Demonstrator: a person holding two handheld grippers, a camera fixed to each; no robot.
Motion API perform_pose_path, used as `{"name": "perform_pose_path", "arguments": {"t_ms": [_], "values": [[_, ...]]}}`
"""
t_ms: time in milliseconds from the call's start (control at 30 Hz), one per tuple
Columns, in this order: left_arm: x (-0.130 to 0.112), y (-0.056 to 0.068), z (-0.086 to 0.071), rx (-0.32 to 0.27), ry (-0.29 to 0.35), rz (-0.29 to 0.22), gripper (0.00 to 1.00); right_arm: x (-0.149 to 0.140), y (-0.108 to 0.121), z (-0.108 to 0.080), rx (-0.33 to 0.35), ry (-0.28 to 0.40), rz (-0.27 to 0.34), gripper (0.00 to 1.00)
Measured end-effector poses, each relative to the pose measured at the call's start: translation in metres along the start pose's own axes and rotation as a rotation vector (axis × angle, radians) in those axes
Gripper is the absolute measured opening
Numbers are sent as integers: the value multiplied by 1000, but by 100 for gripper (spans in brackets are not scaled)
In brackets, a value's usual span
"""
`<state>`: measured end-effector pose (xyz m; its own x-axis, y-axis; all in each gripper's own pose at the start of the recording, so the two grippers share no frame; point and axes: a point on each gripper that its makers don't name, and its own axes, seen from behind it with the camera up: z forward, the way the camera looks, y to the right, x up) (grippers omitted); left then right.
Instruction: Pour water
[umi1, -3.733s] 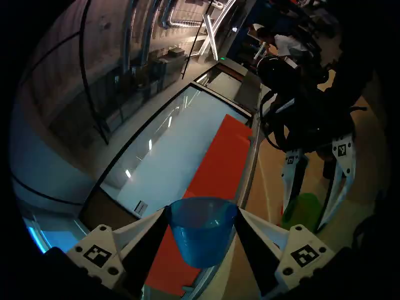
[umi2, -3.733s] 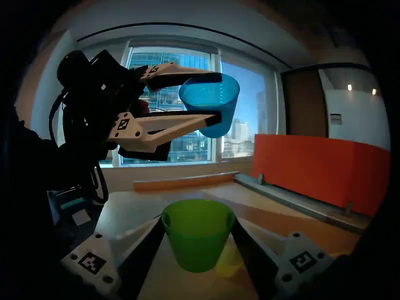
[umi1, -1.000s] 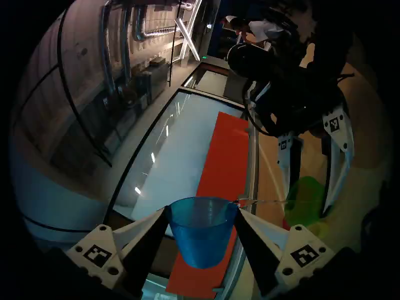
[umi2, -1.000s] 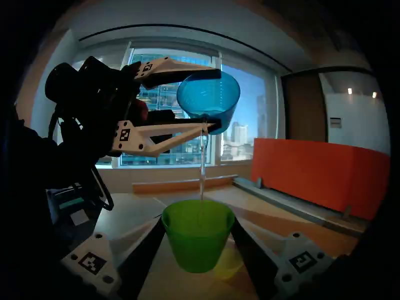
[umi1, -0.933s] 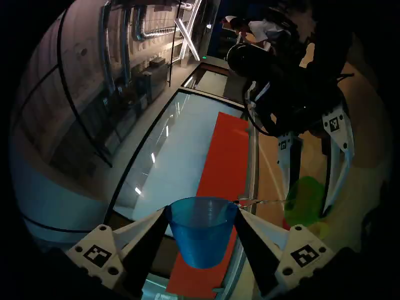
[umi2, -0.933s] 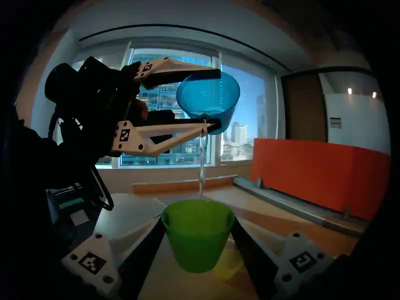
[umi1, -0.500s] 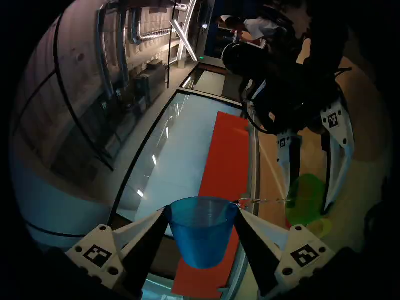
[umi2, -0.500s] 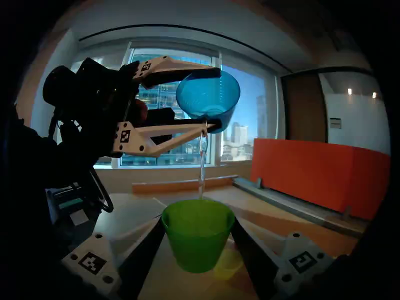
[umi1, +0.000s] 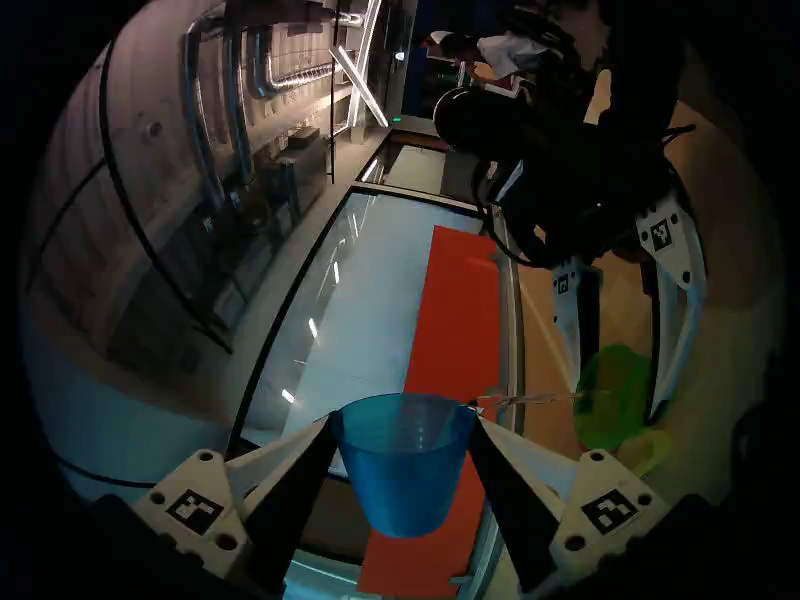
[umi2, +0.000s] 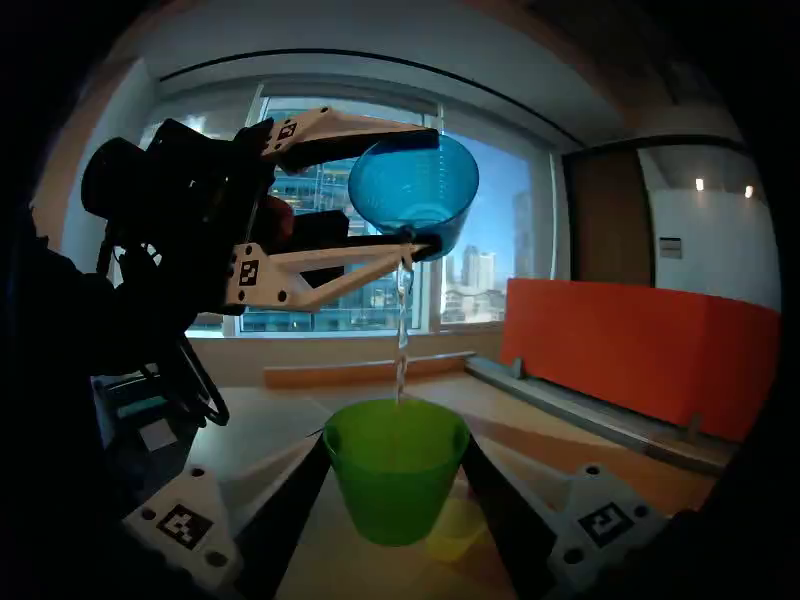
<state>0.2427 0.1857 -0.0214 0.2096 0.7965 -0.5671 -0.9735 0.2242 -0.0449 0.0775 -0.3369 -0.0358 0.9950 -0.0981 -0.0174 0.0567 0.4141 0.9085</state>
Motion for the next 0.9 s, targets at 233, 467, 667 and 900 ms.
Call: {"name": "perform_pose_path", "arguments": {"t_ms": [233,467,667,900], "values": [[2,0,0,6,2,26,89,1,1,-1,-1,0,-2,91],[4,0,1,13,4,52,89,2,1,-2,-3,0,-5,91],[4,2,3,13,5,79,89,2,3,-3,-5,0,-5,91],[5,1,5,16,6,111,89,2,3,-4,-5,2,-6,91]]}}
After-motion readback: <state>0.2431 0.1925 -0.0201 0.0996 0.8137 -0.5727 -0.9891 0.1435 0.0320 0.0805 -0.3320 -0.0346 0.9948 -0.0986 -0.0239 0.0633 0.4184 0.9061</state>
